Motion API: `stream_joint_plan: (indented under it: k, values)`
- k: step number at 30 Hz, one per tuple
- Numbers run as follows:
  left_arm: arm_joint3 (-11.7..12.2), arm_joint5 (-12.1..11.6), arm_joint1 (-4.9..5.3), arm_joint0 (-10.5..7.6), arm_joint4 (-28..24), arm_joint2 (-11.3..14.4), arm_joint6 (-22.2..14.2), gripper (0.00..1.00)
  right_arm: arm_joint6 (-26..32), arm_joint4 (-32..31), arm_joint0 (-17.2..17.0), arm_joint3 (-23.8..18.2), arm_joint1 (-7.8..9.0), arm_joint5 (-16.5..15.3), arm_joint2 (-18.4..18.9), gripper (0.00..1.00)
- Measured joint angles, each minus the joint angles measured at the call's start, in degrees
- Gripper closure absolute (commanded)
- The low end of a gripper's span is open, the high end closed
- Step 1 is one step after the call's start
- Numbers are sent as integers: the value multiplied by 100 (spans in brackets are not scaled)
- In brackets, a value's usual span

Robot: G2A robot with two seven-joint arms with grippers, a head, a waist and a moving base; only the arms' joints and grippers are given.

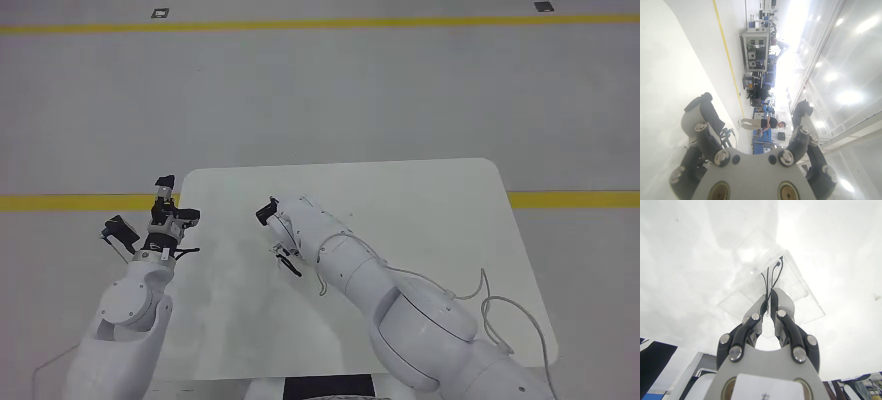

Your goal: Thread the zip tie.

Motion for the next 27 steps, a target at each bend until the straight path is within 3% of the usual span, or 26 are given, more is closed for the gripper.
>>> stream_joint_plan:
  k: [18, 27]
  values:
    - [0, 0, 0, 0, 0, 0, 0, 0, 80, 7, 125, -159, -6, 68, 45, 100]
    - [0, 0, 0, 0, 0, 0, 0, 0, 355, 490, 365, -83, 12, -291, 259, 100]
